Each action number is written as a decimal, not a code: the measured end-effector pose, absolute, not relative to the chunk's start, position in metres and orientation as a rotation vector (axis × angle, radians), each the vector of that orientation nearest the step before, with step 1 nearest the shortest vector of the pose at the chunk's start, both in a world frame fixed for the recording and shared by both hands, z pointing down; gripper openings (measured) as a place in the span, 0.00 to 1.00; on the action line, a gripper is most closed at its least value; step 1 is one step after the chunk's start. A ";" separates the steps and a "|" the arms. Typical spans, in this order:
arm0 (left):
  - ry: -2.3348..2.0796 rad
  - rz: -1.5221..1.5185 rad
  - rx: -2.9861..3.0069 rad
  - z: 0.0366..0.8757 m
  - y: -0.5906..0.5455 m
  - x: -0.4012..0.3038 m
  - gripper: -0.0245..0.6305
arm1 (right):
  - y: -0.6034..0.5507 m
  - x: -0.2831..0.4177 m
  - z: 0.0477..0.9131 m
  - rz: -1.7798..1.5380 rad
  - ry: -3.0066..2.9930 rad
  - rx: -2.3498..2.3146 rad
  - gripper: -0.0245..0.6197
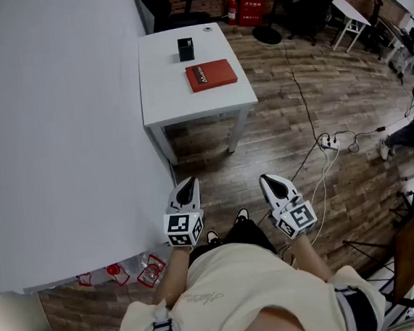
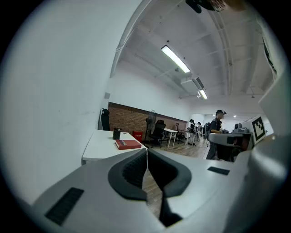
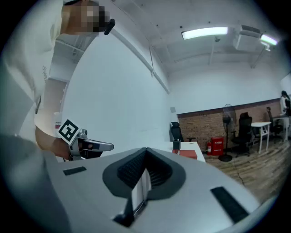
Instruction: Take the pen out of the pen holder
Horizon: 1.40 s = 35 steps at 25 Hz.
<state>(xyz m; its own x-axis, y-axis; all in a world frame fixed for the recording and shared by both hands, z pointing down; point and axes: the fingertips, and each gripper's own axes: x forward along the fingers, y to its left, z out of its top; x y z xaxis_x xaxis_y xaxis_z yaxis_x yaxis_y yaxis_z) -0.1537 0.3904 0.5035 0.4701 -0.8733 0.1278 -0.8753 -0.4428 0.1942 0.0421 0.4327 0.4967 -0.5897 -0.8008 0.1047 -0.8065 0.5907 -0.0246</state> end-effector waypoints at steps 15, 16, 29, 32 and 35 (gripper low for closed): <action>-1.564 0.044 2.464 0.489 0.330 -0.119 0.07 | 0.372 0.069 0.486 0.043 -2.761 1.203 0.05; -1.568 0.041 2.471 0.486 0.324 -0.113 0.07 | 0.366 0.073 0.487 0.033 -2.758 1.176 0.05; -1.667 0.132 2.390 0.491 0.279 -0.076 0.07 | 0.306 0.132 0.511 0.157 -2.798 1.164 0.05; -1.667 0.149 2.379 0.494 0.262 -0.075 0.07 | 0.294 0.133 0.522 0.218 -2.796 1.169 0.05; -1.655 0.141 2.392 0.494 0.240 -0.070 0.07 | 0.273 0.131 0.522 0.223 -2.793 1.146 0.05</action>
<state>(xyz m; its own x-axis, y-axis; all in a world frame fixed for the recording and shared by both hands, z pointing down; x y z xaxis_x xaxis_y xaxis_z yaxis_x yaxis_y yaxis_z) -0.0697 0.2400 0.4938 0.3576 -0.9104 0.2078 -0.9325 -0.3361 0.1321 0.1309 0.2734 0.5223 -0.7077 -0.6879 0.1611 -0.7047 0.7035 -0.0920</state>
